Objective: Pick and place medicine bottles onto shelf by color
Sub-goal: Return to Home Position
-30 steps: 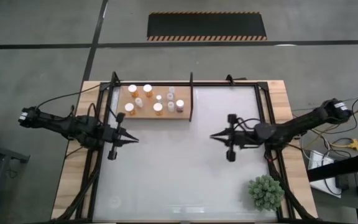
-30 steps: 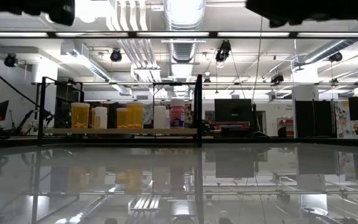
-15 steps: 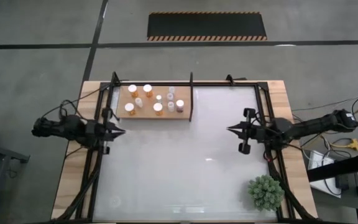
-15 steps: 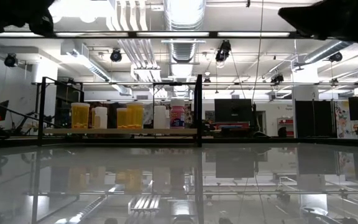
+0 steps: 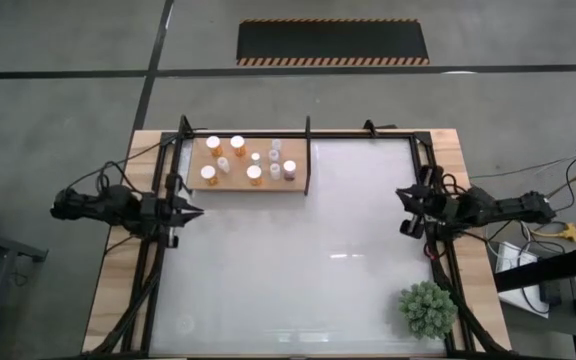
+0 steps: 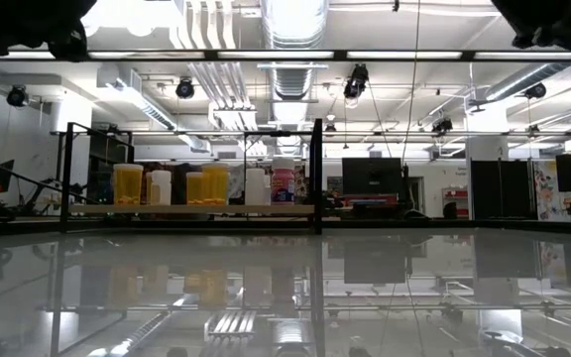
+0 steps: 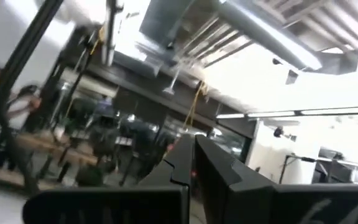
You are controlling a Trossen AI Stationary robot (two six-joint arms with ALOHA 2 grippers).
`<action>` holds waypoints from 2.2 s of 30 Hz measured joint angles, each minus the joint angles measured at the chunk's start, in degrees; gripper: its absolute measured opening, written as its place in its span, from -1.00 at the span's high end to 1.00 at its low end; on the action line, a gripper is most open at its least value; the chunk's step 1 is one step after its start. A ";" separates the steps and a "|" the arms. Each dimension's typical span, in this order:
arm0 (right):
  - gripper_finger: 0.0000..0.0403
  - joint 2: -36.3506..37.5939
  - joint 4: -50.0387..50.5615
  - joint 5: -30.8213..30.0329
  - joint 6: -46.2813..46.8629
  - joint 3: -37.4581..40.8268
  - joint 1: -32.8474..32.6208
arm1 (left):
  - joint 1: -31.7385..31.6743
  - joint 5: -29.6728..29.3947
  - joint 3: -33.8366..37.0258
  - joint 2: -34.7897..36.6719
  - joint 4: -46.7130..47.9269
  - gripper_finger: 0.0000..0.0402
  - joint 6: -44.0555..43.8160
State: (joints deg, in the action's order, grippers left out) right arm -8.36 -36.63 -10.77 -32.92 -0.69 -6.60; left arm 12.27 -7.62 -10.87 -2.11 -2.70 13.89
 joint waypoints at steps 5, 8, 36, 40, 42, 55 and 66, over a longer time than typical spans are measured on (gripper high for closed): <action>0.96 2.28 0.70 -3.91 0.59 0.00 0.01 | -0.01 0.00 0.02 -0.05 0.09 0.97 0.02; 0.96 2.30 0.53 -4.12 0.63 0.00 0.01 | 0.00 0.00 0.02 -0.28 0.33 0.97 0.02; 0.96 8.37 35.13 5.47 27.43 0.07 13.89 | 0.00 0.05 0.09 -1.22 0.22 0.97 0.02; 0.96 8.37 35.11 5.40 29.74 0.07 13.91 | 0.00 0.05 0.09 -1.35 0.26 0.97 0.02; 0.96 8.37 34.88 5.37 29.92 0.08 14.23 | 0.00 0.05 0.11 -1.46 0.11 0.97 0.02; 0.96 4.80 34.67 4.80 29.88 0.07 14.89 | 0.00 0.05 0.15 -1.49 0.13 0.97 0.02; 0.96 4.37 34.67 4.79 29.83 0.07 14.89 | 0.00 0.07 0.15 -1.55 0.26 0.97 0.02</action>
State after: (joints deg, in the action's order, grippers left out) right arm -3.99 -1.96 -5.98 -3.09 -0.62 8.29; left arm 12.27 -7.55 -10.72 -3.66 -2.44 13.91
